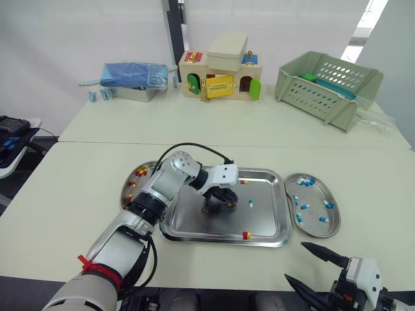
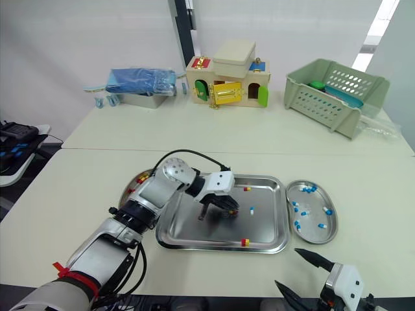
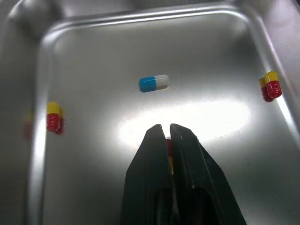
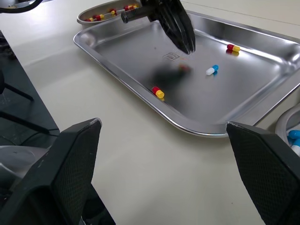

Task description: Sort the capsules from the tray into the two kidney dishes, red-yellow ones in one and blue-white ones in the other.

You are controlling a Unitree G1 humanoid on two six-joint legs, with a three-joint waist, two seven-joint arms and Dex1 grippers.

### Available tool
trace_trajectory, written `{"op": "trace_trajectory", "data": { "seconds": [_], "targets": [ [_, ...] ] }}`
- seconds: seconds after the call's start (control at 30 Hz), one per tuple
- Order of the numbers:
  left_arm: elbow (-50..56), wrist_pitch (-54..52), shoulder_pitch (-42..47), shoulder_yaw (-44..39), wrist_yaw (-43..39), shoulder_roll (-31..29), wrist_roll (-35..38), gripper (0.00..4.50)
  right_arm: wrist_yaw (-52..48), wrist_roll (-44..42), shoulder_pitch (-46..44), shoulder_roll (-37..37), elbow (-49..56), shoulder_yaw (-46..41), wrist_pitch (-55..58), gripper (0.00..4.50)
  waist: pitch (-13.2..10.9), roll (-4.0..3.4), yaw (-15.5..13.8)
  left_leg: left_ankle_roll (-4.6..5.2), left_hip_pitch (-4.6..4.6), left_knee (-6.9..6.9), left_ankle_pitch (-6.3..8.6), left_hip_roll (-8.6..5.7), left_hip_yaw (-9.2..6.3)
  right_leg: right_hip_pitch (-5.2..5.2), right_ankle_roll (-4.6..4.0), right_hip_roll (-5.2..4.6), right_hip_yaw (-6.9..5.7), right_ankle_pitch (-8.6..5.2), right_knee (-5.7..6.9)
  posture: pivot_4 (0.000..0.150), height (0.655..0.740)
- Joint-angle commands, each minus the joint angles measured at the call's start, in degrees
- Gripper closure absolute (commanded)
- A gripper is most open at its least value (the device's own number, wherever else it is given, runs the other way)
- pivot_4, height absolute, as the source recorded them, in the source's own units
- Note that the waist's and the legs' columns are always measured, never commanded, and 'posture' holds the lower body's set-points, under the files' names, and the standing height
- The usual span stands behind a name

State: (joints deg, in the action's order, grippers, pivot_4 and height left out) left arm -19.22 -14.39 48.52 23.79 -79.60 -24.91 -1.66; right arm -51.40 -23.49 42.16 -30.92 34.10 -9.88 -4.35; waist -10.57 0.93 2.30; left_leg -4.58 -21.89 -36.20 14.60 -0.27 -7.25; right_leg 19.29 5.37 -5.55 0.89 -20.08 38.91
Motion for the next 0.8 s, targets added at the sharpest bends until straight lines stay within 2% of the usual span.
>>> {"op": "trace_trajectory", "data": {
  "seconds": [0.03,0.17,0.3,0.43,0.63,0.8],
  "targets": [
    [7.8,-6.5,-1.8,-4.5,0.2,-4.0,3.3,4.47,-0.9,-1.3,-0.6,-1.3,2.4,0.0,0.0,0.0,0.0,-0.02,0.1,0.0,0.01,0.0,0.0,0.01,-0.01,-0.01,0.0,0.01,-0.01,0.0,0.0,0.15,0.74],
    [13.4,-12.1,-4.6,-7.7,2.0,-8.6,4.8,4.47,-1.8,-1.8,-2.4,-2.8,1.9,0.1,0.6,0.0,0.0,-0.02,-0.1,0.0,0.0,-0.03,0.0,-0.01,-0.04,-0.03,0.0,0.0,-0.02,0.0,0.0,0.15,0.74],
    [19.2,-18.3,-9.7,-13.3,4.2,-15.9,6.9,4.47,-3.0,-2.6,-5.4,-4.2,1.0,1.0,1.5,0.0,0.0,-0.03,0.3,0.0,0.01,-0.03,0.0,0.02,-0.09,-0.01,-0.01,0.04,-0.04,0.0,0.03,0.15,0.74],
    [20.0,-21.4,-15.2,-19.5,7.5,-23.1,7.9,4.47,-3.5,-3.4,-7.6,-5.0,0.9,2.1,2.7,0.0,0.0,-0.03,0.5,0.01,0.02,0.0,0.0,0.02,-0.15,-0.01,-0.02,0.05,-0.05,-0.01,0.04,0.15,0.74],
    [19.1,-22.4,-19.5,-24.1,10.8,-27.8,9.3,4.47,-4.6,-4.0,-10.0,-5.9,0.4,2.9,4.0,0.0,0.0,0.0,-0.4,0.01,-0.03,-0.03,0.0,0.0,-0.16,-0.03,-0.02,0.04,-0.05,-0.01,0.0,0.15,0.74],
    [17.8,-22.1,-21.1,-25.1,12.7,-29.1,9.8,4.47,-5.2,-4.1,-12.1,-6.1,-0.8,3.5,4.8,0.0,0.0,0.0,-0.4,0.01,-0.02,-0.01,0.0,0.01,-0.16,-0.01,-0.02,0.05,-0.06,-0.01,0.02,0.15,0.74]
  ]
}}
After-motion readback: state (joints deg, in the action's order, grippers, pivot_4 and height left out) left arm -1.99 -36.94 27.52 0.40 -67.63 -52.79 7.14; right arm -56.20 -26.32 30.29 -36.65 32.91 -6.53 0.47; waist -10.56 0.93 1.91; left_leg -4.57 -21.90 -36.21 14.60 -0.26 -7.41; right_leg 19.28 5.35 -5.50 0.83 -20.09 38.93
